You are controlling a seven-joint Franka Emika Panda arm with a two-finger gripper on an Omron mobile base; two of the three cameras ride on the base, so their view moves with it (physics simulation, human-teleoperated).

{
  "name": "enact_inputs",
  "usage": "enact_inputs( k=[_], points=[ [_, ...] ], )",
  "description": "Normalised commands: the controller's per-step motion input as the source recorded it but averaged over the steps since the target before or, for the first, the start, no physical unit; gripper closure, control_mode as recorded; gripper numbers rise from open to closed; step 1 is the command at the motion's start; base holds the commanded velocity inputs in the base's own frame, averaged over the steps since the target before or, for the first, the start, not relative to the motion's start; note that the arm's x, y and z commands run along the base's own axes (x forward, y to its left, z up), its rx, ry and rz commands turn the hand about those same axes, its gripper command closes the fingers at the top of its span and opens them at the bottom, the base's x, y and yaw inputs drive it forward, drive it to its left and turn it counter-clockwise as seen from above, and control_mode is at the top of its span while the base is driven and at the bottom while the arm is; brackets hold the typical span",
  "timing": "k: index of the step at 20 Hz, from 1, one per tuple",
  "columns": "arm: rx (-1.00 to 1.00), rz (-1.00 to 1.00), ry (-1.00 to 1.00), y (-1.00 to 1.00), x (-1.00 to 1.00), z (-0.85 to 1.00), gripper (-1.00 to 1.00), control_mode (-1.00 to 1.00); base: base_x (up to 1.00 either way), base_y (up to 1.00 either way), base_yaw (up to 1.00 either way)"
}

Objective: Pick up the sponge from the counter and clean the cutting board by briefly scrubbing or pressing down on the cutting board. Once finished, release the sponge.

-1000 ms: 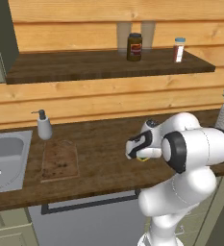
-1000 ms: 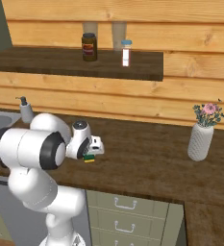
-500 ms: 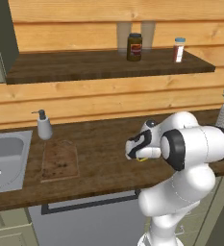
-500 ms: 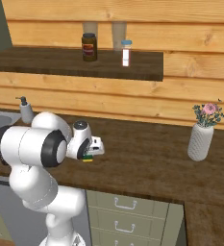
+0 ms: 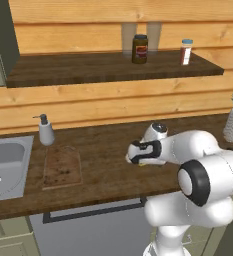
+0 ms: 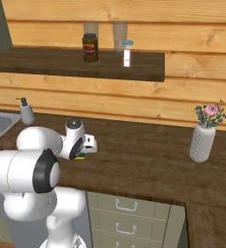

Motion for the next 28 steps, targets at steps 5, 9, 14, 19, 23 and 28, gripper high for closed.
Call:
enact_inputs(
  k=[5,9,14,19,23,28],
  points=[
    [0.02,-0.04,0.00,0.98,-0.15,0.24,1.00,-1.00,0.00,0.00,0.00],
    [0.00,-0.20,0.00,1.00,0.00,0.33,1.00,-1.00,0.00,0.00,0.00],
    [0.00,-0.23,0.03,1.00,0.00,0.29,1.00,-1.00,0.00,0.00,0.00],
    [0.07,-0.11,0.06,0.96,0.06,0.10,1.00,-1.00,0.00,0.00,0.00],
    [0.08,-0.10,0.00,0.88,0.10,0.00,1.00,-1.00,0.00,0.00,0.00],
    [0.04,-0.07,0.00,0.68,0.00,0.00,1.00,-1.00,0.00,0.00,0.00]
  ],
)
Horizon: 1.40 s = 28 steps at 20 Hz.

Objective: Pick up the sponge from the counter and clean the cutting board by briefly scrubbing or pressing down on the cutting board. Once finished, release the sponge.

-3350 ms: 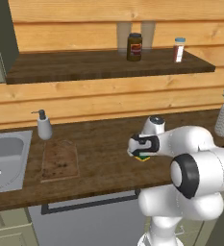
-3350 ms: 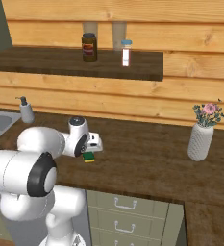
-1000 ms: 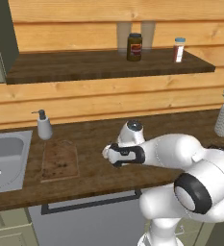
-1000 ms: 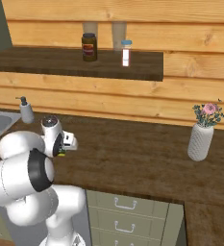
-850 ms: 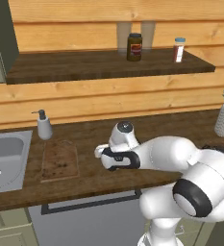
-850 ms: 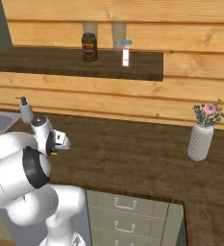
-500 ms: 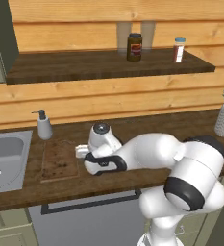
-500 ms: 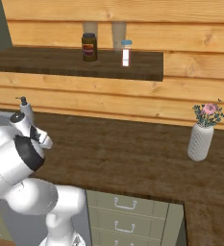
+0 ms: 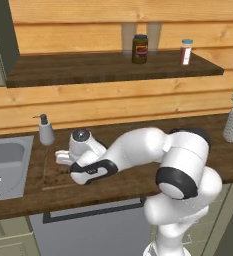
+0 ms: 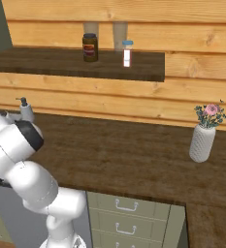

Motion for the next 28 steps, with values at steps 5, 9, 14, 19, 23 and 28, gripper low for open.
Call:
enact_inputs(
  k=[5,9,14,19,23,28],
  points=[
    [0.00,-0.12,0.10,0.41,0.03,0.00,1.00,-1.00,0.00,0.00,0.00],
    [0.00,-0.11,0.04,0.63,0.00,0.00,1.00,-1.00,0.00,0.00,0.00],
    [-0.03,-0.11,0.02,0.66,0.00,-0.09,1.00,-1.00,0.00,0.00,0.00],
    [-0.11,-0.13,0.00,0.57,0.05,-0.34,1.00,-1.00,0.00,0.00,0.00],
    [-0.08,-0.11,0.00,0.36,0.23,-0.26,1.00,-1.00,0.00,0.00,0.00],
    [-0.04,-0.05,0.01,0.18,0.25,-0.11,1.00,-1.00,0.00,0.00,0.00]
  ],
)
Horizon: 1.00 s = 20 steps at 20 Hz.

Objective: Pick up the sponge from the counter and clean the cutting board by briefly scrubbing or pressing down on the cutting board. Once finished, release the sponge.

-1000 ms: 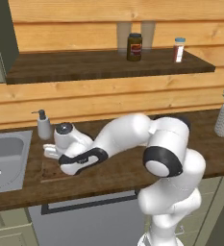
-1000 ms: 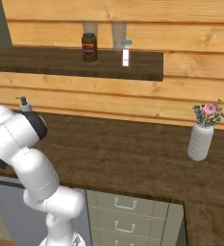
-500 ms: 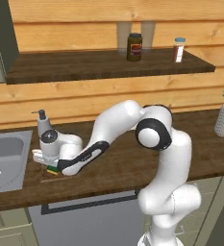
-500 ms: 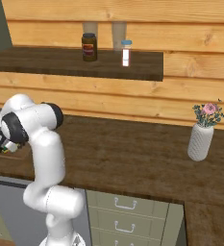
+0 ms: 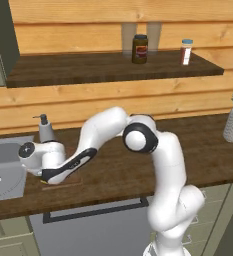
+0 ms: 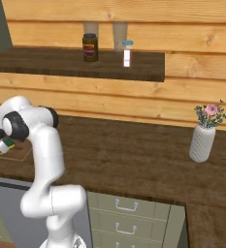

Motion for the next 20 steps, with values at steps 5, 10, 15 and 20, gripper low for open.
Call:
enact_inputs(
  k=[5,10,15,20],
  points=[
    [0.00,0.00,-0.07,-0.01,0.09,-0.17,1.00,-1.00,0.00,0.00,0.00],
    [0.03,0.00,-0.39,-0.23,0.00,-0.02,1.00,-1.00,0.00,0.00,0.00],
    [0.04,0.00,-0.13,-0.24,0.13,-0.05,1.00,-1.00,0.00,0.00,0.00],
    [0.00,0.00,0.20,-0.08,0.22,0.01,1.00,-1.00,0.00,0.00,0.00]
  ],
)
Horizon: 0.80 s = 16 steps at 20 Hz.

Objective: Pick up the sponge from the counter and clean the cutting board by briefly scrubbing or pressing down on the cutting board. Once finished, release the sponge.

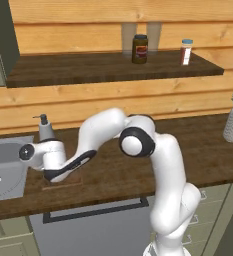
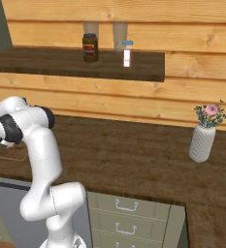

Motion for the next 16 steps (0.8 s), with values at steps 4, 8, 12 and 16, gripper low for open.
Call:
enact_inputs(
  k=[4,8,12,16],
  points=[
    [0.00,0.00,0.08,-0.02,-0.10,0.21,1.00,-1.00,0.00,0.00,0.00],
    [0.00,0.00,0.00,0.00,-0.53,0.06,1.00,-1.00,0.00,0.00,0.00],
    [0.02,0.00,0.00,-0.07,-0.53,0.00,1.00,-1.00,0.00,0.00,0.00],
    [0.08,0.00,0.02,-0.09,-0.28,0.00,1.00,-1.00,0.00,0.00,0.00]
  ],
)
